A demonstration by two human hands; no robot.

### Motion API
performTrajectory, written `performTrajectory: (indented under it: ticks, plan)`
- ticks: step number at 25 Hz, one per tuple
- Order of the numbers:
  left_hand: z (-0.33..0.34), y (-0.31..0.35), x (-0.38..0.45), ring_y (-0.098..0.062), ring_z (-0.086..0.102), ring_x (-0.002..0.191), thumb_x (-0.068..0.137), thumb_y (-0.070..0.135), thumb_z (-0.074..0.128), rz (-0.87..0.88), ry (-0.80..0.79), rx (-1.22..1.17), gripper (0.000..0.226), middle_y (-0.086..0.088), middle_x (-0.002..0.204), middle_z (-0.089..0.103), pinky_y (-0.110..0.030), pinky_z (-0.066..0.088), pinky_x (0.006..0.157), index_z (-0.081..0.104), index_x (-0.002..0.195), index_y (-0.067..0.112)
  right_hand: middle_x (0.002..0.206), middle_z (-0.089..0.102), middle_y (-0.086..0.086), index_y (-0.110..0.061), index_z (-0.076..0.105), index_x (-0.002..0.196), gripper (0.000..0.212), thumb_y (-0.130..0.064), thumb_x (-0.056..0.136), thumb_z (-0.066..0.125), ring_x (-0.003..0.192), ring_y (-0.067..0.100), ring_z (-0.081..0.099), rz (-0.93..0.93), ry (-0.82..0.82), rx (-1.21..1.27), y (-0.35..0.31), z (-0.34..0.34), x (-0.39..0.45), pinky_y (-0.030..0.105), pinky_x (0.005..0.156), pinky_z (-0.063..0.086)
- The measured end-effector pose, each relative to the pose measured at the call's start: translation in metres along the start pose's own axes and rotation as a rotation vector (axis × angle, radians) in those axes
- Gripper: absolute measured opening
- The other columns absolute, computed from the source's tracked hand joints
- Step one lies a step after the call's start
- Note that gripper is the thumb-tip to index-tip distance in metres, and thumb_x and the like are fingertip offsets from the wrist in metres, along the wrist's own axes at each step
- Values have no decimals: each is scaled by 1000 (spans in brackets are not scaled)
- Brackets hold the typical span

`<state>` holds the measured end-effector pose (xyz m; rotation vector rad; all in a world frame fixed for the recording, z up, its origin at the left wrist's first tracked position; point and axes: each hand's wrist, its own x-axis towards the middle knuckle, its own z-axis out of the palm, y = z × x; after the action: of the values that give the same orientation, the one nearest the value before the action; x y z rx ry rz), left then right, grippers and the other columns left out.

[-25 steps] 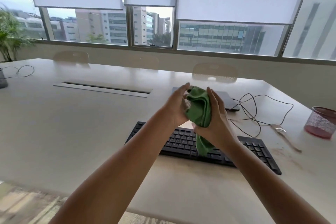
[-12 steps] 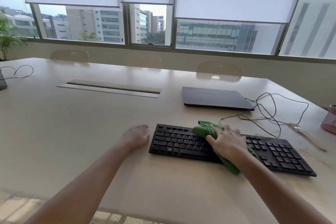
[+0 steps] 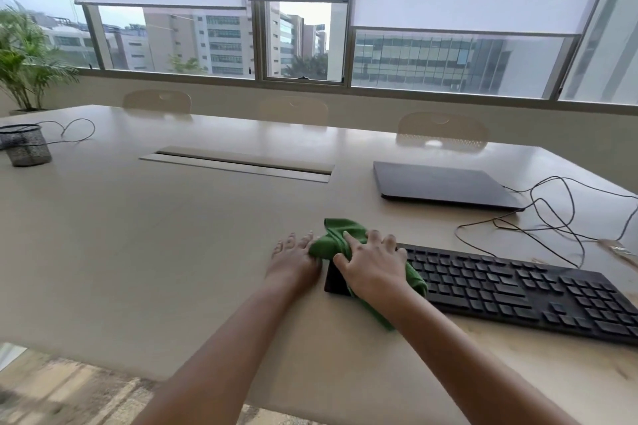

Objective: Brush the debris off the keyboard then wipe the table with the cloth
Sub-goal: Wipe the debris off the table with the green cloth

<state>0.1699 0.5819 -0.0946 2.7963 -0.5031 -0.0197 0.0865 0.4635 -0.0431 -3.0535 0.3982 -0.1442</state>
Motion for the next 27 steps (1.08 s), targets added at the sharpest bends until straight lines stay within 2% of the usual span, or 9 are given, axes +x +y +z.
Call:
performTrajectory:
  ticks: [4,9,13,19,27]
  plan:
    - [0,-4,-2,-16,4,146,95,40,32,1,-27,15,60,-4,158,13,-32,3,119,15,151,24,141,29,10,-32,26,146,59,-56,92,32,126,34,25,-36,2,8,-28,7,7,49,99,26]
    - [-3,-2,-3,-18,7,146,100,36,22,29,14,42,51,4,158,14,-36,5,119,19,150,24,135,32,11,-31,32,143,56,-54,92,34,122,34,29,41,19,-4,-1,5,18,48,95,31]
    - [-4,-4,-5,-17,5,146,101,35,20,39,5,62,49,10,158,10,-35,4,119,18,150,29,129,35,10,-30,41,136,51,-54,91,35,118,33,33,153,39,-5,54,-1,17,45,90,36]
    - [-3,-4,-3,-16,6,146,101,36,20,32,25,77,49,11,158,11,-34,5,119,18,150,30,121,37,9,-29,48,130,49,-57,91,37,110,30,37,387,78,-37,165,-10,3,43,90,38]
    - [-1,-3,-2,-15,8,146,101,36,21,25,26,78,49,11,157,12,-32,5,119,19,150,30,134,35,12,-27,50,129,50,-55,90,38,121,36,33,690,70,-74,285,-27,-30,41,93,37]
